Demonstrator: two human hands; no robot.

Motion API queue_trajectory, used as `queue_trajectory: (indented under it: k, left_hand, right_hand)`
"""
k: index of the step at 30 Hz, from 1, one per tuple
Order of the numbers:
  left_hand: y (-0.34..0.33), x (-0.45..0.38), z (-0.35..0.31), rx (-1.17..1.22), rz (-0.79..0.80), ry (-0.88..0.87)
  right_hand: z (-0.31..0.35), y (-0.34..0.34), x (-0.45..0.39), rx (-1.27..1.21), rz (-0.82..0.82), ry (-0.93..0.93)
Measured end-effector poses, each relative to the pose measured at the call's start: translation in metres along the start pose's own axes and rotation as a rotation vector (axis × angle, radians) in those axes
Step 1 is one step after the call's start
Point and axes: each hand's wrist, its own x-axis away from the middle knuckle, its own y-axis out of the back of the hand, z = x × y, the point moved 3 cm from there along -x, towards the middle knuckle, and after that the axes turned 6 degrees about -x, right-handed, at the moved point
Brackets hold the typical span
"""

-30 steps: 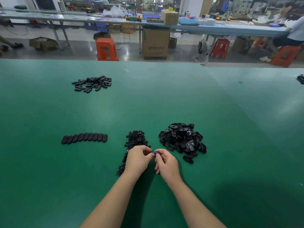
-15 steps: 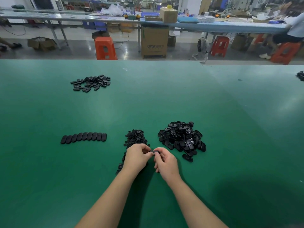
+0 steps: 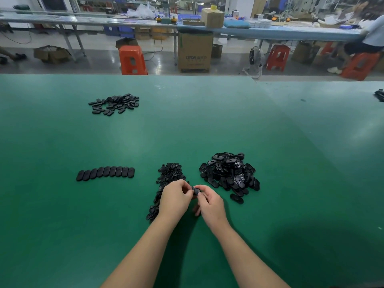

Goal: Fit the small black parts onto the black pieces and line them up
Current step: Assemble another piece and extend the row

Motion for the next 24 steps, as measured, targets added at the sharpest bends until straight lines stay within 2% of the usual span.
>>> queue_trajectory:
  k: [11,24]
  left_hand:
    - [-0.0019,-0.0028,0.0037,0.137,0.04,0.118]
    - [-0.0032,-0.0024,0.0022,0.133,0.025,0.078]
  right_hand:
    - [0.0007,0.0003,0.0009,0.068,0.008,0.035]
    - [-0.0001,0.0008,0.0011,0.059,0.018,0.041]
